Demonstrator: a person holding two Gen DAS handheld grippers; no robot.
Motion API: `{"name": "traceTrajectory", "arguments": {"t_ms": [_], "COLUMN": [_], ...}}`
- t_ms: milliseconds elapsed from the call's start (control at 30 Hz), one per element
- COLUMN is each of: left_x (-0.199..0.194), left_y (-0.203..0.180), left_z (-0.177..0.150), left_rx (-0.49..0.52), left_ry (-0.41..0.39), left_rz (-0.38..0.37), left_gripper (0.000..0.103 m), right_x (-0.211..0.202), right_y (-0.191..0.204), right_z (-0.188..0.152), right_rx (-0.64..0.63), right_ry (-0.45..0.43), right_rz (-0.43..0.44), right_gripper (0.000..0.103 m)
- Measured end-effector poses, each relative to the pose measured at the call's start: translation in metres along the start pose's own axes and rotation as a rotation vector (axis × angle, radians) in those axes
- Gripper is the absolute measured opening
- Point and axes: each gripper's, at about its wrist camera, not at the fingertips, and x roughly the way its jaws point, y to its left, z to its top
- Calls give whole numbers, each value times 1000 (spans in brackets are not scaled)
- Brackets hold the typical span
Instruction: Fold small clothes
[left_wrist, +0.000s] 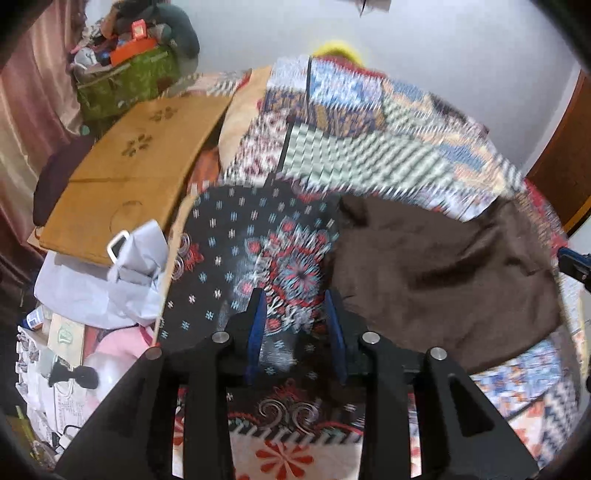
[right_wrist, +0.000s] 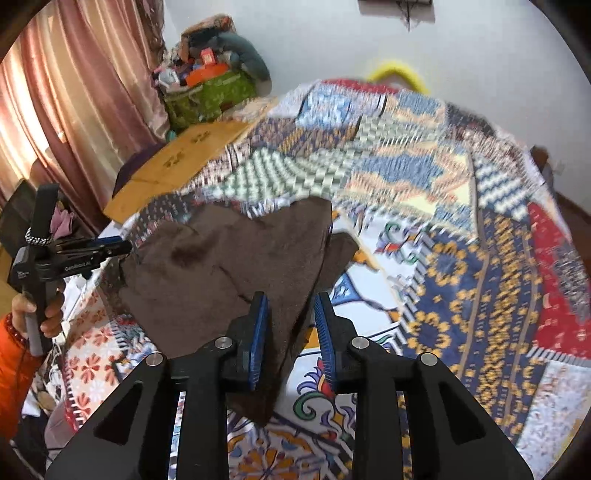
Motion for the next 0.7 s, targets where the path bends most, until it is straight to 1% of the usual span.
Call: {"name": "traceTrajectory", "arguments": {"t_ms": [100, 133, 167, 233, 267, 333, 400, 467, 600, 700], "left_x": [-35, -44, -49, -52, -48, -35, -13, 13, 57, 84], "left_y": [-13, -18, -24, -35, -41, -48, -54, -57, -56, -45], "left_z": [8, 12, 16, 24, 28, 35, 39, 44, 47, 44], "left_rx": [16, 23, 26, 39, 52, 64, 67, 72, 69, 54], "left_ry": [-83, -105, -116, -132, -132, -112, -70, -35, 34, 78], "left_rz": [-19, -22, -22, -34, -31, -19, -38, -32, -15, 26], "left_gripper": [32, 35, 39, 45, 47, 47, 47, 47, 47, 47], "right_x": [-26, -31, -35, -36, -30, -15, 2, 27, 70, 97], "right_y": [10, 14, 17, 24, 26, 27, 26, 28, 32, 24], "right_z": [8, 11, 14, 20, 23, 28, 33, 40, 45, 41], "right_rx": [-11, -17, -25, -47, -55, -56, -43, -40, -73, -89], "right_ry": [-72, -88, -100, -120, -119, -93, -67, -33, 42, 103], "right_rz": [28, 33, 39, 41, 42, 52, 79, 87, 66, 14], "right_gripper": [24, 25, 27, 33, 34, 34, 34, 34, 34, 34]}}
